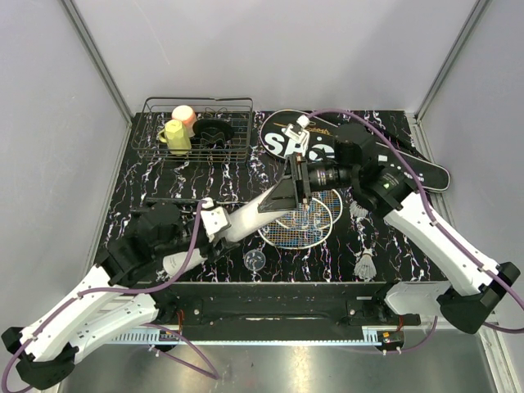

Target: Pack up the badminton gear

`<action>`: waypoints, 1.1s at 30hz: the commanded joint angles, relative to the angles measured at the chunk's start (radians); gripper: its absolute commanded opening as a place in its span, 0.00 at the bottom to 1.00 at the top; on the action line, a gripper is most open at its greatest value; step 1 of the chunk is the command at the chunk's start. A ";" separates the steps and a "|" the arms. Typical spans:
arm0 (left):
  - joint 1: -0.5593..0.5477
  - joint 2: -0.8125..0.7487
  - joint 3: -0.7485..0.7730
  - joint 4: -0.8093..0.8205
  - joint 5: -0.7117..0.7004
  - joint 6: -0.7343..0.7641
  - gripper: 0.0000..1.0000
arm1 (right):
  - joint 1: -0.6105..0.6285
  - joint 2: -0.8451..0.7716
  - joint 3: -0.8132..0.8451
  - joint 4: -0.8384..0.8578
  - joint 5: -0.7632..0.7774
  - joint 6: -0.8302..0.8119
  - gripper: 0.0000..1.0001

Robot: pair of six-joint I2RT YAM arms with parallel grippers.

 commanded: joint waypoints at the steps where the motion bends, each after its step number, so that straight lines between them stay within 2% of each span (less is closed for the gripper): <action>1: -0.007 -0.011 0.007 0.170 0.035 0.001 0.18 | 0.051 0.044 -0.011 0.104 0.012 0.058 0.83; 6: -0.007 -0.010 0.009 0.171 -0.002 -0.001 0.18 | 0.055 0.067 -0.007 0.086 0.029 0.069 0.90; 8: -0.007 -0.013 0.007 0.182 -0.066 -0.009 0.18 | 0.055 0.069 0.002 0.023 0.058 0.035 0.91; 12: -0.005 -0.008 0.010 0.194 -0.263 -0.026 0.15 | 0.055 0.072 0.076 -0.160 0.304 -0.037 1.00; 13: -0.007 -0.005 0.015 0.194 -0.300 -0.024 0.15 | 0.055 0.078 0.077 -0.155 0.291 -0.037 1.00; 16: -0.007 -0.005 0.016 0.200 -0.238 -0.012 0.15 | 0.069 0.122 0.078 -0.109 0.198 -0.008 1.00; 19: -0.007 0.009 0.019 0.197 -0.174 -0.007 0.15 | 0.100 0.151 0.104 -0.120 0.190 -0.042 1.00; 22: -0.007 0.020 0.015 0.196 -0.190 -0.019 0.15 | 0.097 0.128 0.111 -0.120 0.236 -0.069 1.00; 24: -0.007 0.021 0.010 0.196 -0.238 -0.027 0.15 | 0.091 0.061 0.111 -0.123 0.361 -0.094 1.00; 28: -0.005 0.036 -0.007 0.234 -0.539 -0.087 0.15 | 0.069 -0.095 0.062 -0.071 0.588 -0.117 1.00; 30: -0.005 0.043 -0.002 0.234 -0.659 -0.099 0.14 | 0.068 -0.190 0.009 -0.054 0.809 -0.111 1.00; 31: -0.005 0.049 0.003 0.234 -0.686 -0.104 0.14 | 0.068 -0.218 -0.011 -0.062 0.886 -0.097 1.00; 32: -0.005 0.050 0.007 0.236 -0.709 -0.110 0.13 | 0.068 -0.268 -0.051 -0.072 1.050 -0.091 1.00; 33: -0.004 0.050 0.006 0.237 -0.727 -0.113 0.13 | 0.066 -0.290 -0.067 -0.088 1.123 -0.079 1.00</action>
